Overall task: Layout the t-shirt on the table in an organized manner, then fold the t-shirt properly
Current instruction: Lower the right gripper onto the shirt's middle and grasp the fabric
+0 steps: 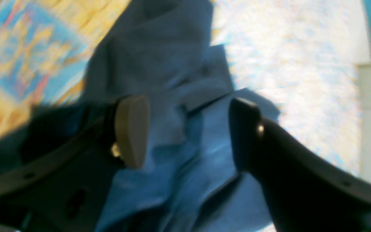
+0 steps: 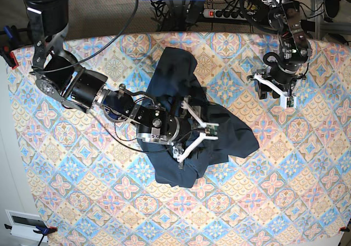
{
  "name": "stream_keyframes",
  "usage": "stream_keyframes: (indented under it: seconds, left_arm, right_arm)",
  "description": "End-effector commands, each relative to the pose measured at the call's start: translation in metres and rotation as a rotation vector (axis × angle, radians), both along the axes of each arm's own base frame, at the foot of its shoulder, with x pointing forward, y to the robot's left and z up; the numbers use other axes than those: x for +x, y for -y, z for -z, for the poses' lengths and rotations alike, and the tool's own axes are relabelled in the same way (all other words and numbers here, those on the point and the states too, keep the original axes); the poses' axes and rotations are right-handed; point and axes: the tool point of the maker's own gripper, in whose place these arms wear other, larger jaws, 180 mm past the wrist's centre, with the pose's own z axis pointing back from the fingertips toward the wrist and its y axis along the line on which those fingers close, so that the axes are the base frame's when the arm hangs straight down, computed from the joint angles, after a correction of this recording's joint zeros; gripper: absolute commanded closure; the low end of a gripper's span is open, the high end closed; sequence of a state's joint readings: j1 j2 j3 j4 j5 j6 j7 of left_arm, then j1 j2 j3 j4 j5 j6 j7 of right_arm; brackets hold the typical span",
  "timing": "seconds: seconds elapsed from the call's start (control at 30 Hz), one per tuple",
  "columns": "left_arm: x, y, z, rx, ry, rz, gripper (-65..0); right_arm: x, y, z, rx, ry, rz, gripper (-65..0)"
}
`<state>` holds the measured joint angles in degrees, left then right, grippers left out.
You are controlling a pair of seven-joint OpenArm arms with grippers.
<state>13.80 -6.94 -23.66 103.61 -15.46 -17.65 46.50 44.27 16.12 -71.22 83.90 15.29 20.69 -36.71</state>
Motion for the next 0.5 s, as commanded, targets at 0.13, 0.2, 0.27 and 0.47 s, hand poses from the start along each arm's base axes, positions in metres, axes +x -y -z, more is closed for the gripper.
stream_keyframes:
  seconds: [0.13, 0.2, 0.27, 0.47]
  left_arm:
    - [0.007, 0.000, -0.011, 0.002, 0.044, 0.005, -27.0]
    - [0.007, 0.000, -0.011, 0.002, 0.044, 0.005, -27.0]
    - [0.007, 0.000, -0.011, 0.002, 0.044, 0.005, -27.0]
    - [0.007, 0.000, -0.011, 0.002, 0.044, 0.007, -27.0]
  right_arm:
    - [0.002, -0.002, -0.006, -0.006, 0.014, -0.030, -37.6]
    - [0.002, -0.001, -0.005, -0.009, 0.011, -0.028, -37.6]
    - [0.005, 0.003, 0.000, -0.021, 0.003, -0.013, -37.6]
    - [0.009, 0.009, 0.007, -0.039, -0.006, 0.004, -37.2]
